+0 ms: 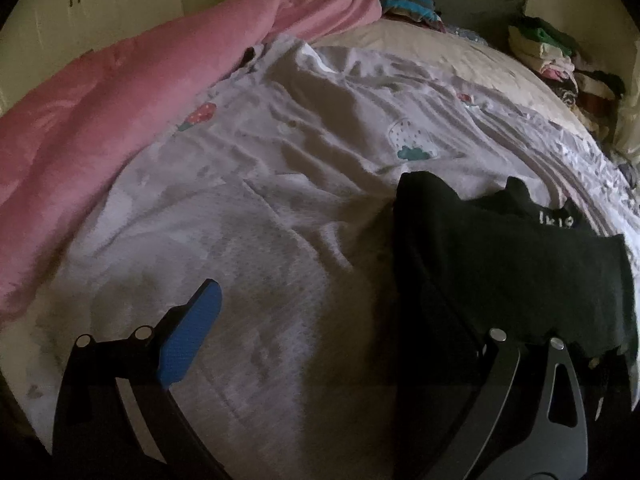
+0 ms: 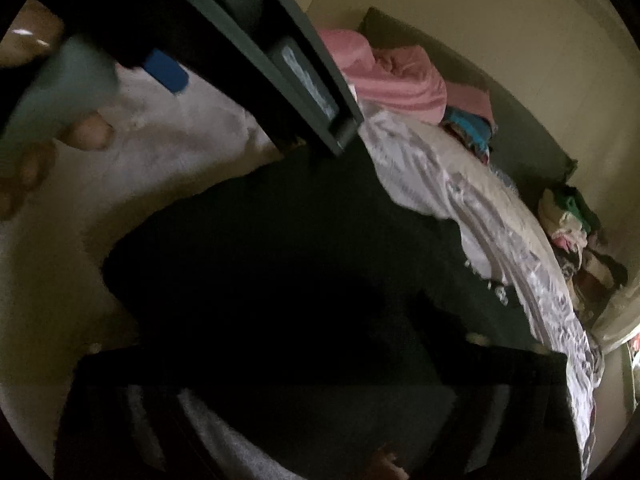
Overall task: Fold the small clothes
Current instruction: 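Move both tools to one side edge of the folded black sweatshirt, then close the left tool on the sweatshirt edge while the right tool grips it too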
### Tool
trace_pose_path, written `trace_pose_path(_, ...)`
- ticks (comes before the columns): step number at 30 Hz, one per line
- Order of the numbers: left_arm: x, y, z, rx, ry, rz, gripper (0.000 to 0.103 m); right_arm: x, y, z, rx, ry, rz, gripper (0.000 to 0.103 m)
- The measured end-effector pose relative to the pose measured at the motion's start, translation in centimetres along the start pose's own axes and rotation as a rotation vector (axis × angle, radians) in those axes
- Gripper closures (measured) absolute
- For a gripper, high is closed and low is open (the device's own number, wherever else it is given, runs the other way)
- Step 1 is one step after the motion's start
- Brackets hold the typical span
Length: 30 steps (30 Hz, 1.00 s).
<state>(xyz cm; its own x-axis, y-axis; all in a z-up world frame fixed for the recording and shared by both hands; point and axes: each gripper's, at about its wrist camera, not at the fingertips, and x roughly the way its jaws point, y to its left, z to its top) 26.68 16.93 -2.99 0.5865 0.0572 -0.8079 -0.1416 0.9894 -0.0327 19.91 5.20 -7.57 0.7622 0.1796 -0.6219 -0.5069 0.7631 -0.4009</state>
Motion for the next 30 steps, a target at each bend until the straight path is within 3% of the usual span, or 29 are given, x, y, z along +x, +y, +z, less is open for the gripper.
trace_pose_path(1, 0.1, 0.0, 0.2, -0.008, 0.007, -0.011, 0.01, -0.3, -0.1, 0.1, 0.002, -0.017, 0.006, 0.035)
trace_pose_path(3, 0.4, 0.0, 0.5, -0.027, 0.018, -0.042, 0.01, -1.3, -0.3, 0.1, 0.0, -0.065, 0.017, 0.054)
trace_pose_path(5, 0.5, -0.1, 0.7, -0.051, 0.032, -0.093, 0.01, -2.2, -0.5, 0.1, 0.005, -0.096, 0.041, 0.08)
trace_pose_path(6, 0.5, -0.2, 0.9, -0.064, 0.038, -0.117, 0.01, -2.5, -0.6, 0.0, 0.009, -0.102, 0.041, 0.085)
trace_pose_path(11, 1.5, -1.0, 1.5, -0.137, 0.104, -0.273, 0.01, -3.6, -1.7, -0.5, 0.054, -0.126, 0.065, 0.09)
trace_pose_path(18, 2.5, -3.8, 1.6, -0.126, 0.137, -0.323, 0.01, -5.4, -3.5, -1.0, 0.142, -0.156, 0.093, 0.091)
trace_pose_path(20, 1.9, -4.6, 1.6, -0.111, 0.114, -0.344, 0.022, -6.1, -4.1, -1.3, 0.164, -0.173, 0.093, 0.091)
trace_pose_path(22, 1.3, -5.4, 1.7, -0.097, 0.105, -0.371, 0.059, -6.5, -4.8, -1.5, 0.187, -0.183, 0.09, 0.091)
trace_pose_path(24, 0.6, -6.5, 1.9, -0.078, 0.094, -0.401, 0.077, -7.1, -5.4, -1.7, 0.207, -0.192, 0.084, 0.091)
trace_pose_path(27, -1.1, -8.2, 2.2, -0.036, 0.052, -0.402, 0.086, -7.8, -6.1, -2.2, 0.224, -0.207, 0.068, 0.091)
trace_pose_path(30, -2.6, -9.6, 2.4, -0.005, 0.019, -0.4, 0.087, -8.8, -7.1, -2.8, 0.256, -0.224, 0.055, 0.091)
